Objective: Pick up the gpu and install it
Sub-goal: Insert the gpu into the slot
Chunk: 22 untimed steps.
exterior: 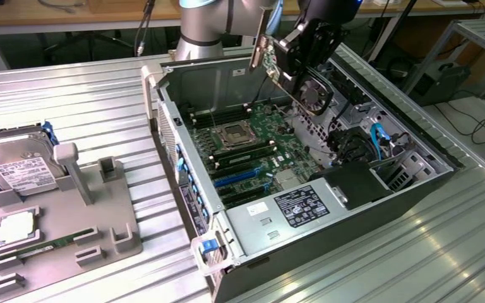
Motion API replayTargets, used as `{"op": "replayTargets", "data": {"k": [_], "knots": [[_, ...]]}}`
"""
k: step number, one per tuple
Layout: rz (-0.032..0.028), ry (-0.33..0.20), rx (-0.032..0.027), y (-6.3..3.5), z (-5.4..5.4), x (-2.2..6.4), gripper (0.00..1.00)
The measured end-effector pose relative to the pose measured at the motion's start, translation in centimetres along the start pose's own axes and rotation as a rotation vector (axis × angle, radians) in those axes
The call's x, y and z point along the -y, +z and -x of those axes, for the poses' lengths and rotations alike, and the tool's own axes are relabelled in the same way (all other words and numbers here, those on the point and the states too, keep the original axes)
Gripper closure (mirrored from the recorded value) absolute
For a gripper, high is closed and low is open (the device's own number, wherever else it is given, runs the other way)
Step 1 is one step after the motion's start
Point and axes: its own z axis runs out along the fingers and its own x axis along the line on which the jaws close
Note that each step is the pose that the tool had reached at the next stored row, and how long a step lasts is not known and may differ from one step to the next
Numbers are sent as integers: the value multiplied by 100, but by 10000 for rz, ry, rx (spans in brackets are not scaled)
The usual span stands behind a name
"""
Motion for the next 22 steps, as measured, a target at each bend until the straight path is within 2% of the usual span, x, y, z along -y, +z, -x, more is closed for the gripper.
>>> {"op": "replayTargets", "data": {"k": [2, 12, 22], "knots": [[2, -456, -17, 0, 0, 0, 72], [3, -1575, -60, 0, 0, 0, 72], [7, -3098, -118, 0, 0, 0, 72]]}}
